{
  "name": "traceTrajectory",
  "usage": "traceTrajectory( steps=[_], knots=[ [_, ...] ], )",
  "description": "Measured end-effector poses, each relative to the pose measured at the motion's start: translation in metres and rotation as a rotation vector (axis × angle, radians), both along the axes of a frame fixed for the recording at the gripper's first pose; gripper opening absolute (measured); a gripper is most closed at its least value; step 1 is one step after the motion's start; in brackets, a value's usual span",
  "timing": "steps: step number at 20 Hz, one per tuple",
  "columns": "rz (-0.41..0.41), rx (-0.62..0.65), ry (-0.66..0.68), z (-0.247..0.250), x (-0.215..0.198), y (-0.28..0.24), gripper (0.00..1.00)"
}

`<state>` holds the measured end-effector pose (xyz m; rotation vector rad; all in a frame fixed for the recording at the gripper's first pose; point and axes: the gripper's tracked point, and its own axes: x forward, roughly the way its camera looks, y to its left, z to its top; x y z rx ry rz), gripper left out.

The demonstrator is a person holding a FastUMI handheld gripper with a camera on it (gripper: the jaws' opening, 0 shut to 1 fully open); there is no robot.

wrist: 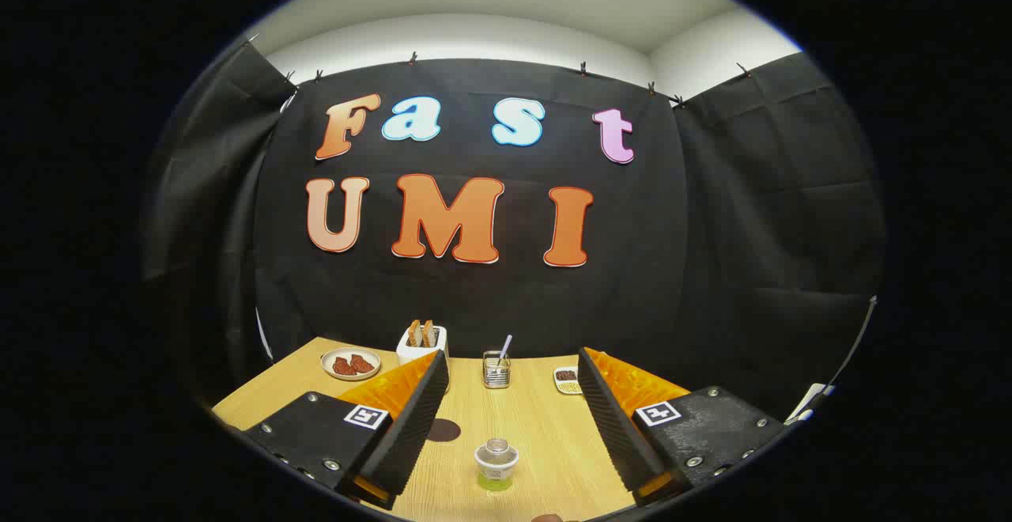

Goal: Take the bottle from table, then pour the juice into the cup, finally place the bottle on the coaster

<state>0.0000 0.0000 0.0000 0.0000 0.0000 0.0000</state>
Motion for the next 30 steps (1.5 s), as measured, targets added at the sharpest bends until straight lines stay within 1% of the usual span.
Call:
traceTrajectory(
  steps=[5, 11, 21, 26, 30],
  knots=[
    [0.009, 0.025, 0.006, -0.002, 0.001, 0.006, 0.98],
    [0.027, 0.024, 0.005, -0.003, -0.002, 0.018, 0.98],
    [0.018, 0.024, 0.021, -0.011, -0.006, 0.016, 0.98],
    [0.025, 0.033, 0.033, -0.022, -0.005, 0.018, 0.98],
    [0.036, 0.033, 0.055, -0.04, 0.0, 0.021, 0.98]
  ],
)
